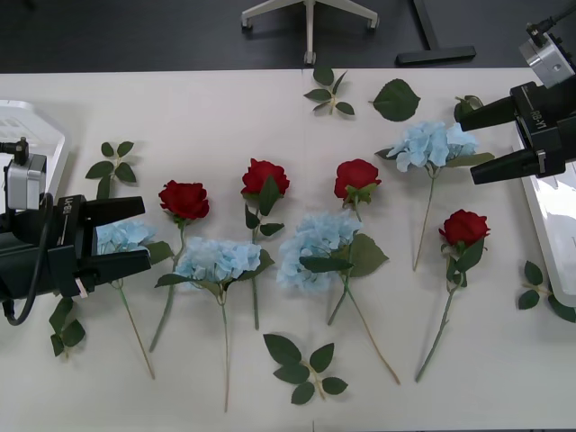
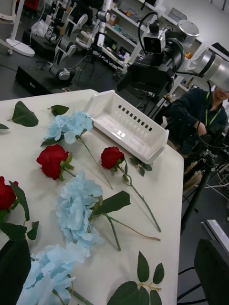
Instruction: Place the red flowers into the right box and the blue flowers into the left box. If a person shows an open palm, hand one flower to the person first, then continue sorting.
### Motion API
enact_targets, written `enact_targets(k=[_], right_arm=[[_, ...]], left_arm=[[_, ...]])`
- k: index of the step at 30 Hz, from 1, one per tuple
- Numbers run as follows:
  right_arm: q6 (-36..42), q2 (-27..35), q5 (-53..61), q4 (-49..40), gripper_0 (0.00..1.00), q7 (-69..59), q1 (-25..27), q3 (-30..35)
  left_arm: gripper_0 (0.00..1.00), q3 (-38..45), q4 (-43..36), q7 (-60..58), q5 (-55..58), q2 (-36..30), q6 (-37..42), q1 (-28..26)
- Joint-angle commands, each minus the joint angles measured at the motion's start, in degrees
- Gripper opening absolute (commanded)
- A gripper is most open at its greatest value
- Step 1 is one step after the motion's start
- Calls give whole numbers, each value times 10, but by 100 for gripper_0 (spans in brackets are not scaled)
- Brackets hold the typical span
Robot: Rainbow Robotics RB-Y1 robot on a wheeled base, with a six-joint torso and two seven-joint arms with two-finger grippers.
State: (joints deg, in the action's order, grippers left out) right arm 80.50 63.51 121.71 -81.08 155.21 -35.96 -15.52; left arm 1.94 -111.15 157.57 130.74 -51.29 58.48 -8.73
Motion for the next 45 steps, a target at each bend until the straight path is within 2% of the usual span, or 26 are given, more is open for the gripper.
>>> enact_targets(k=[1,7,12,13,18,20,24,30,39,45], right_arm=[[1,21,-2,-3,100,-2,40,-8],[-7,39,-27,-19,100,-2,43,4],[25,41,-75,-37,100,-2,45,15],[31,40,-89,-41,100,-24,48,15],[33,38,-153,-78,100,-336,71,15],[29,35,-187,-111,100,-493,91,15],[0,28,-261,-172,100,-702,130,16],[-20,-14,-376,-219,100,-878,170,18],[-36,-94,-560,-244,100,-1011,222,32],[-47,-150,-647,-247,100,-1025,243,31]], left_arm=[[100,-17,-3,-26,16,3,13,-25],[100,65,-51,-30,-4,-44,20,-39],[100,163,-120,-255,-96,-50,42,-86],[100,183,-133,-316,-124,-48,52,-99],[100,221,-161,-506,-237,-43,88,-142],[100,218,-165,-590,-282,-37,96,-159],[100,190,-166,-705,-377,-33,104,-165],[100,116,-166,-823,-554,-12,101,-159],[100,35,-157,-970,-725,30,101,-120],[100,-12,-139,-1032,-809,49,101,-76]])
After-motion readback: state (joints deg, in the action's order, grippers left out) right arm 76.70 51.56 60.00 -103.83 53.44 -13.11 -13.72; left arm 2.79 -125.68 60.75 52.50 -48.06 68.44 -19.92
